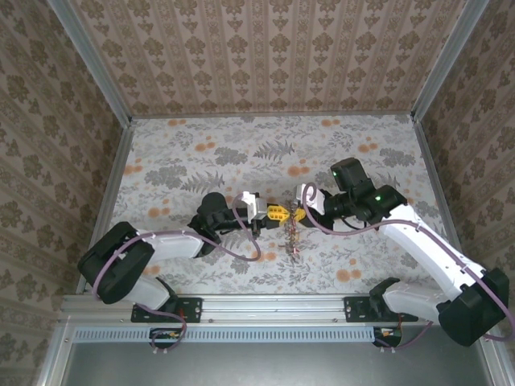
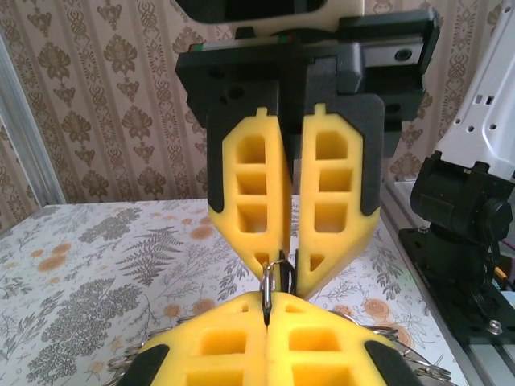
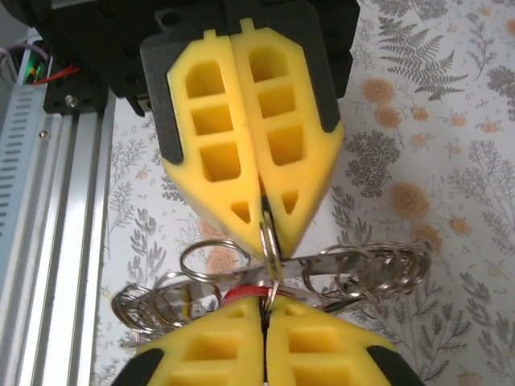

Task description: Put the keys on the keyring

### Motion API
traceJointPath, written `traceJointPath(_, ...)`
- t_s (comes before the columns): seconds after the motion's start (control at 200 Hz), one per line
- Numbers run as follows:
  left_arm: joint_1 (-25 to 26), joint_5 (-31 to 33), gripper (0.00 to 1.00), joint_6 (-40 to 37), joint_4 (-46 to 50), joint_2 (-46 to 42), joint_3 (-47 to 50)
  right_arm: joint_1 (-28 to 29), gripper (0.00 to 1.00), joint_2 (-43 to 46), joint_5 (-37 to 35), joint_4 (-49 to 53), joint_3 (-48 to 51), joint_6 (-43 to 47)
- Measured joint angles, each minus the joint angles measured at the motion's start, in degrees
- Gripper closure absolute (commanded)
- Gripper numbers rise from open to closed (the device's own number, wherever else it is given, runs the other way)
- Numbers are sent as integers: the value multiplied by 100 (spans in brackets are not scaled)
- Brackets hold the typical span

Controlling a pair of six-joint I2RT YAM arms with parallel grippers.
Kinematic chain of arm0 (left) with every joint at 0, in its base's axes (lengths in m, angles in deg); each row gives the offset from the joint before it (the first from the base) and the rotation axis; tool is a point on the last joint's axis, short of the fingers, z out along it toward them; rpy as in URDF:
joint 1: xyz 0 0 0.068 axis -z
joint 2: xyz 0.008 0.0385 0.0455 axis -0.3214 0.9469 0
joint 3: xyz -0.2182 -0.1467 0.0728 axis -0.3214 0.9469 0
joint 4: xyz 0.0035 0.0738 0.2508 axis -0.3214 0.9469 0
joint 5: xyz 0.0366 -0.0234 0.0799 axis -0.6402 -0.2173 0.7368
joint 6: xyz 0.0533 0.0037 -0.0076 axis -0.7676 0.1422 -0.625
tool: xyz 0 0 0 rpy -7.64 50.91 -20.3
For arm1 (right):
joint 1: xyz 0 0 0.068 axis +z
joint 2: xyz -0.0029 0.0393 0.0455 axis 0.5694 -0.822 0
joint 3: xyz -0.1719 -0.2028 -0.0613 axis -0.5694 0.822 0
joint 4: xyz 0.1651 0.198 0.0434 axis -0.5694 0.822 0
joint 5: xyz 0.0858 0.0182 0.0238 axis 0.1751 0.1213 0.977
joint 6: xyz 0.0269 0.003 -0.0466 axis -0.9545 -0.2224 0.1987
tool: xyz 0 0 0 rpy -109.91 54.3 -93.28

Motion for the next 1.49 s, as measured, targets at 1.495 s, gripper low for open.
traceJointPath(1.495,107,-212,100,249,-614,393,-208,-227,75,623,192,-1167,828,90)
